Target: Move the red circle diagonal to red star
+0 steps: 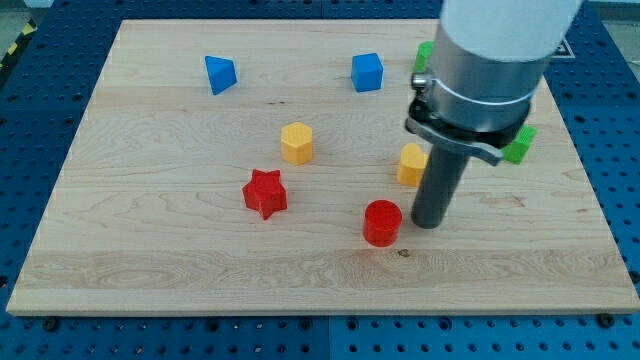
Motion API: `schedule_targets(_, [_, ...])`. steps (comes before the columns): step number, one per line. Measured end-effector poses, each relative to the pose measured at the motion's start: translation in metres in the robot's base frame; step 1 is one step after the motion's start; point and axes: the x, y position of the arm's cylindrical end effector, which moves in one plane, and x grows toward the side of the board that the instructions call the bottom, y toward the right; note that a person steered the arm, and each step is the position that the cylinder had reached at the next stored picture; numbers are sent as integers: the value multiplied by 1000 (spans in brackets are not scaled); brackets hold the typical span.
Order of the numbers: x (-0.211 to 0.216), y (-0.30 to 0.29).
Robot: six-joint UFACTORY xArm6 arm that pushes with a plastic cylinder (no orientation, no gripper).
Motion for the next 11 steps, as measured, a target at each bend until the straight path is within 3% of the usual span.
schedule_targets(2, [0, -43])
schedule_targets(6, [29, -56])
schedule_targets(11, [14, -174])
